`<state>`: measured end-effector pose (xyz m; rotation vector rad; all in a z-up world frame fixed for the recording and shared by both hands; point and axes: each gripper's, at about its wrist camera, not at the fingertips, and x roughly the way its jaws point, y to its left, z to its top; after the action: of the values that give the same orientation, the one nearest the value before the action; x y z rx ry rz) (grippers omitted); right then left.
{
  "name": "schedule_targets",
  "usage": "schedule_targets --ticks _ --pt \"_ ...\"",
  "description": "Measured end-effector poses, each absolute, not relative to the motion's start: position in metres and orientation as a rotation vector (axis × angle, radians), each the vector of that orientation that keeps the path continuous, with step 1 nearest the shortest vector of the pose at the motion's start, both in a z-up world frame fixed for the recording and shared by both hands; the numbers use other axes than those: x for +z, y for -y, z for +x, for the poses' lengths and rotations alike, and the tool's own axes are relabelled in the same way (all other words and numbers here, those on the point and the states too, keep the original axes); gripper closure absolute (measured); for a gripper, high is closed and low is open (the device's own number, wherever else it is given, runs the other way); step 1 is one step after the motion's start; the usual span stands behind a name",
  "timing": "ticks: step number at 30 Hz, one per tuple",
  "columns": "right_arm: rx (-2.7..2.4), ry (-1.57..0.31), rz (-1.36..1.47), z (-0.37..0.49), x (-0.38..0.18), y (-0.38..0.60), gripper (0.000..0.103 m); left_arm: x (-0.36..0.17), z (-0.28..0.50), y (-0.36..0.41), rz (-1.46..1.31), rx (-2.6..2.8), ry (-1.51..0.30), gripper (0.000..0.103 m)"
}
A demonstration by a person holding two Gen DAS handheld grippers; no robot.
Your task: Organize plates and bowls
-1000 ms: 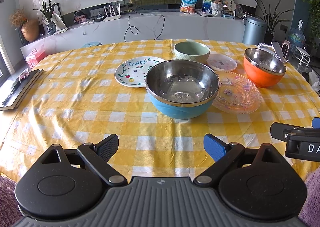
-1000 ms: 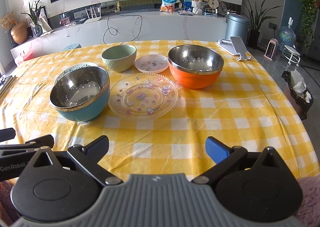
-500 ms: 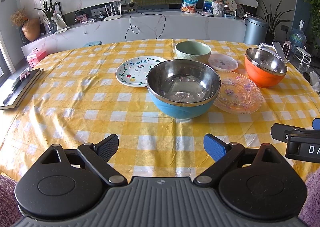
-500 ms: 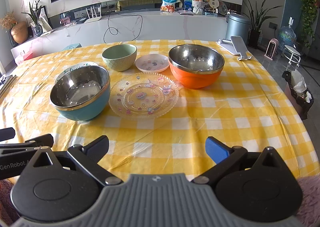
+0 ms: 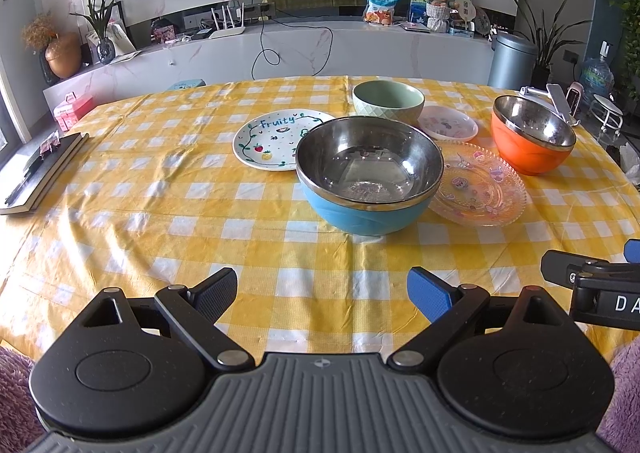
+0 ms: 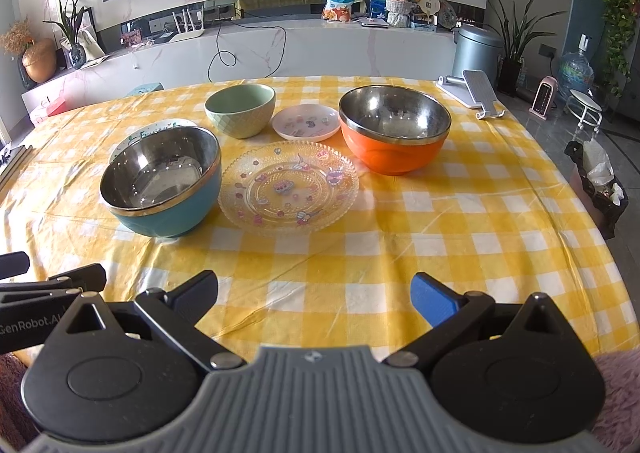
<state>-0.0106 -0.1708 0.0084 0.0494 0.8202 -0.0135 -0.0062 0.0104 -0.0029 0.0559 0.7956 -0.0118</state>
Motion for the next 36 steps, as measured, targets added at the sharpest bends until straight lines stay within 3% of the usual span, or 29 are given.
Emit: schedule_targets --ticks 28,30,32,36 --pt "0.004 -0.826 0.052 -0.008 0.01 0.169 0.003 0.0 -0.001 -0.014 0.012 -0.005 -0.821 0.0" --pt "0.018 -0.834 0.067 -0.004 0.013 0.17 0.005 0.007 0.003 -0.016 -0.015 -0.017 -0.836 0.006" --pt "0.031 -0.858 0.088 0.003 0.015 0.171 0.019 0.013 0.008 -0.019 -0.034 -0.024 -0.845 0.015" --pt "0.058 -0.894 0.138 0.025 0.022 0.17 0.025 0.027 0.025 -0.023 -0.038 -0.003 -0.842 0.027"
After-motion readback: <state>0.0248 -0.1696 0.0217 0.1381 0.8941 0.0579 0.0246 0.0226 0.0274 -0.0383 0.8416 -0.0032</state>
